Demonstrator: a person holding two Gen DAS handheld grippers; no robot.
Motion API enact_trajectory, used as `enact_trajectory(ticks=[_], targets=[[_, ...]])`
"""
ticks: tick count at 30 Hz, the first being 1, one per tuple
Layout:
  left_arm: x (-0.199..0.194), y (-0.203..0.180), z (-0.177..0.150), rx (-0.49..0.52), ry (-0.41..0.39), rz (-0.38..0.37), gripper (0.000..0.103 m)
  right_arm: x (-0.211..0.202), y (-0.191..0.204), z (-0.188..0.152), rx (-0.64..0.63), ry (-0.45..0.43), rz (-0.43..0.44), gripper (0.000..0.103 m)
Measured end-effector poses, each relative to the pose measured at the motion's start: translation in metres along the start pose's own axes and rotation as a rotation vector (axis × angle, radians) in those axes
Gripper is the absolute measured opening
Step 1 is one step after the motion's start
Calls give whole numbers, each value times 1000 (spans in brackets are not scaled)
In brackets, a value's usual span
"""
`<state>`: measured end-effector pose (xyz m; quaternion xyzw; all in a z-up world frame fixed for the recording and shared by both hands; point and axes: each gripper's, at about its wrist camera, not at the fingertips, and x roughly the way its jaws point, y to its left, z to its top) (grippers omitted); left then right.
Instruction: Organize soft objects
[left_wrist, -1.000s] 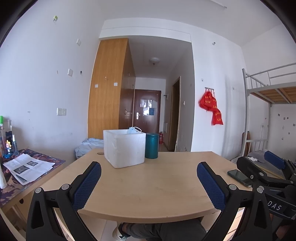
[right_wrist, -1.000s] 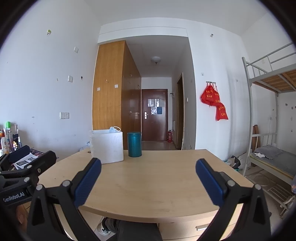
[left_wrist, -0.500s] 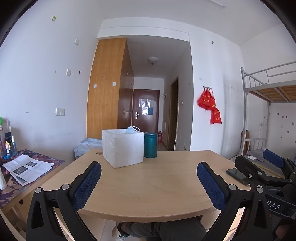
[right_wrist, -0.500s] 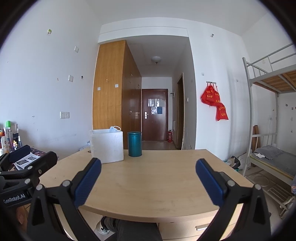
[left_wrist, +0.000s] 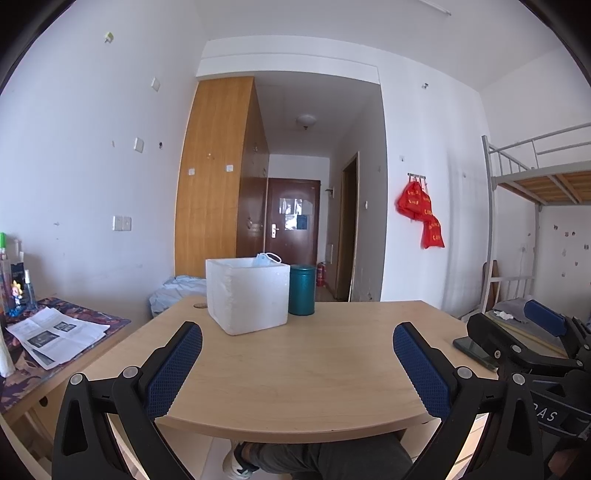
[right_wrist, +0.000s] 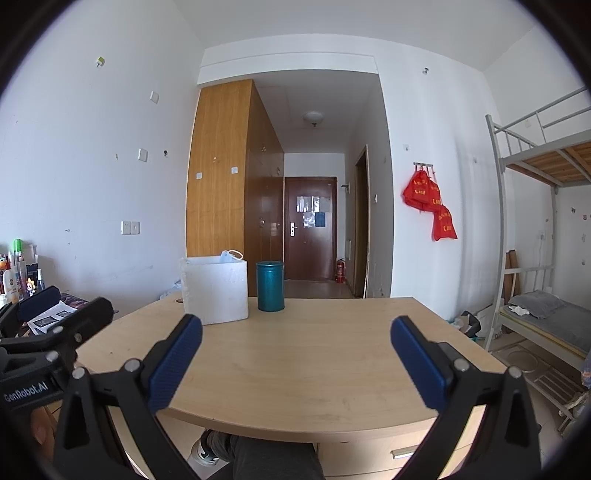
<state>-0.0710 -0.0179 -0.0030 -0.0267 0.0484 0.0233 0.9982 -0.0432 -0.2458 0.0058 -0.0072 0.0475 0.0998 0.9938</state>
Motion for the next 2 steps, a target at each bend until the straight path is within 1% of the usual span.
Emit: enact_trajectory(ticks=[2], targets=[[-5, 6, 0, -35, -33, -1, 103, 0, 0, 0, 0, 2, 0, 103]])
